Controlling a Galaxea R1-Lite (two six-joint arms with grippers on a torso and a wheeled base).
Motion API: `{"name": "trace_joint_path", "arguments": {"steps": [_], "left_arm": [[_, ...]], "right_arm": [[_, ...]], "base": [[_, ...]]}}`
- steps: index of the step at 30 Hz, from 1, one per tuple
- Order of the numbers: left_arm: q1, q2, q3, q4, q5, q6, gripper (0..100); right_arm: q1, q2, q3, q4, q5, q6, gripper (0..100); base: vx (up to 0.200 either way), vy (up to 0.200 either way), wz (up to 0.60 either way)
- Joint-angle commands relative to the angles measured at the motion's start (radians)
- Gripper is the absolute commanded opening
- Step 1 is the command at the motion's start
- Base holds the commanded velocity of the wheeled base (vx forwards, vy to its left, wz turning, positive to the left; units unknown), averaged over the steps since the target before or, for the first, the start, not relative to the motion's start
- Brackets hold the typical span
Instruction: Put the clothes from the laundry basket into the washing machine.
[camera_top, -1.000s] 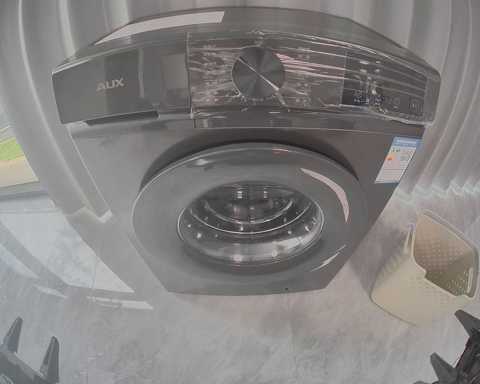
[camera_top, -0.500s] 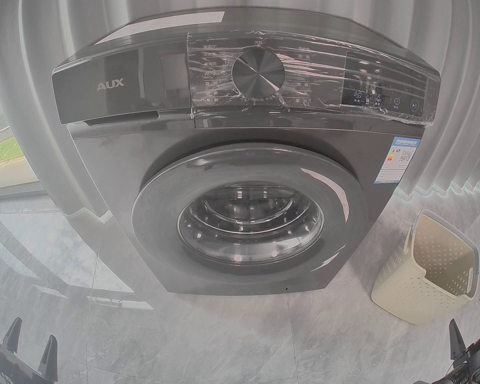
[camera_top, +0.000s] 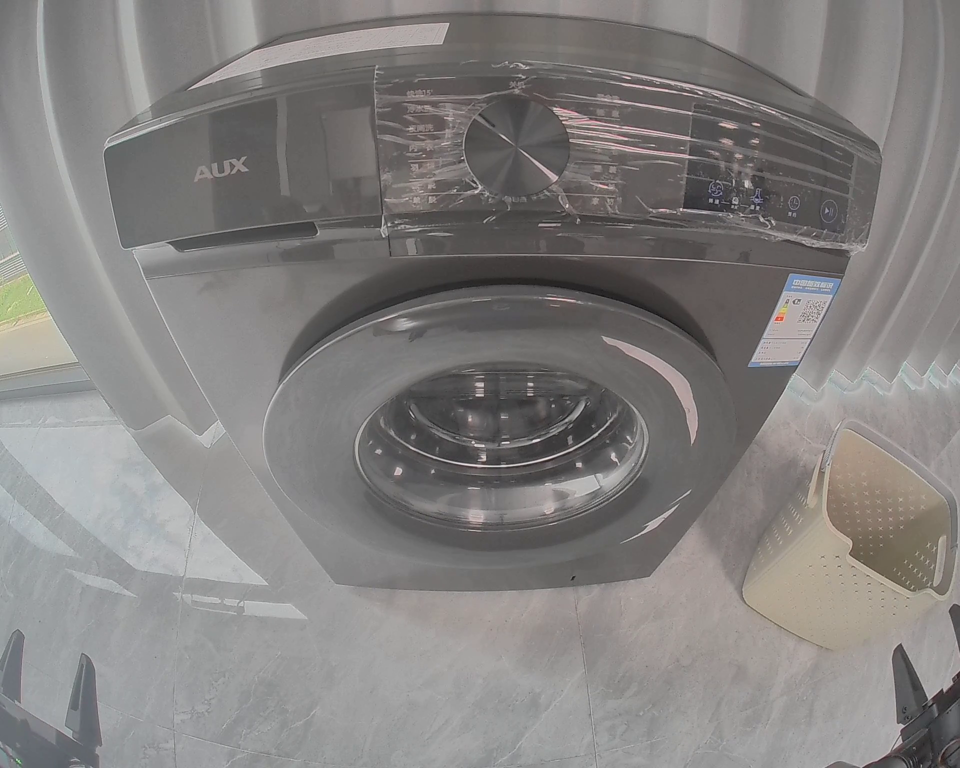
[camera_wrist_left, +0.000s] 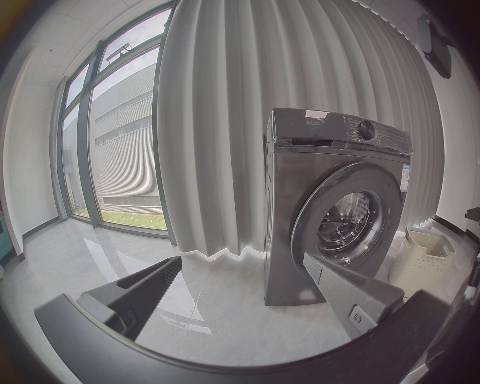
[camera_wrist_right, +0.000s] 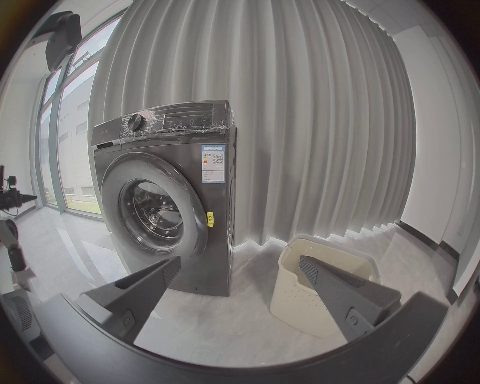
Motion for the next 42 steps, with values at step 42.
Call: {"name": "trace_joint_path", "arguments": {"steps": [42], "left_arm": [[-0.002, -0.016, 0.018, 0.069, -0.128, 0.008, 100]], "right_arm": [[0.002, 0.002, 0.017, 0.019, -0.006, 0.049, 100]], "base": [[0.000, 0.000, 0.00]]}}
